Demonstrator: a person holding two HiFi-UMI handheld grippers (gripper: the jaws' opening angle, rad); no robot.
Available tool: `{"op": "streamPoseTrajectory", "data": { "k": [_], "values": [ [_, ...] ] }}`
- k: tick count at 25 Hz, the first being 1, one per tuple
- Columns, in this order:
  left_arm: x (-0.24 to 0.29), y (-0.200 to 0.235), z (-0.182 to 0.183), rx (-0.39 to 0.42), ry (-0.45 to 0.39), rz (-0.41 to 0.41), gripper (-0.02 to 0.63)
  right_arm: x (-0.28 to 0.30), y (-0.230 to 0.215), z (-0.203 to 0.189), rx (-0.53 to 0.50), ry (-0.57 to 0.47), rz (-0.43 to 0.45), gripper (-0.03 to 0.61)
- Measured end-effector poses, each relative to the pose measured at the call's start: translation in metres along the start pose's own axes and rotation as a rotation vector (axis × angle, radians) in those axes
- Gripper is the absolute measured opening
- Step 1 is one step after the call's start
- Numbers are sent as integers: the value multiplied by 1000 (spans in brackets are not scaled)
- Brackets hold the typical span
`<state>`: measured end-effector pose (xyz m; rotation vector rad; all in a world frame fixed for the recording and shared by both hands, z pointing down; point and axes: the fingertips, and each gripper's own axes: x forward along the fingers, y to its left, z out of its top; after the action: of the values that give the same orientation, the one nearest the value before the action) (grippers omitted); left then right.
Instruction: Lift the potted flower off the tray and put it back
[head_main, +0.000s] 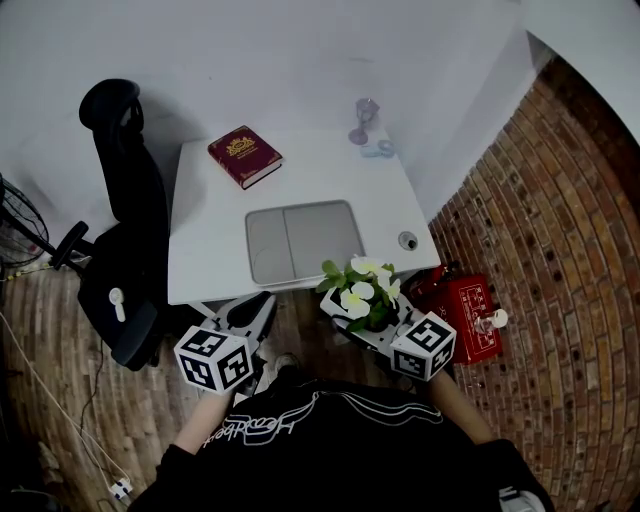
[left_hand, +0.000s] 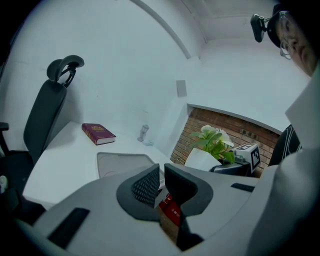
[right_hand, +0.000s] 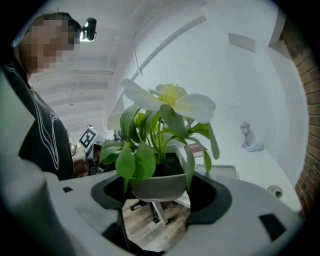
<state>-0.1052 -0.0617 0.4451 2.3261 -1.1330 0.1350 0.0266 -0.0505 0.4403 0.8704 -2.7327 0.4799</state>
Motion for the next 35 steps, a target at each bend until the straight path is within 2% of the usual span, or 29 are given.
{"op": "streamPoseTrajectory", "data": {
  "k": [11, 22, 29, 35],
  "values": [
    [13, 22, 21, 21, 13, 9, 52, 33, -22, 30, -29, -23, -4, 334],
    [33, 76, 51, 41, 35, 38, 52, 94, -70, 53, -38, -24, -38, 333],
    [44, 111, 64, 33, 48, 53, 52, 139, -115, 40, -55, 36, -108, 333],
    [51, 134, 73, 44, 48, 70, 52, 174, -150, 6, -66, 121, -166, 333]
  ]
}}
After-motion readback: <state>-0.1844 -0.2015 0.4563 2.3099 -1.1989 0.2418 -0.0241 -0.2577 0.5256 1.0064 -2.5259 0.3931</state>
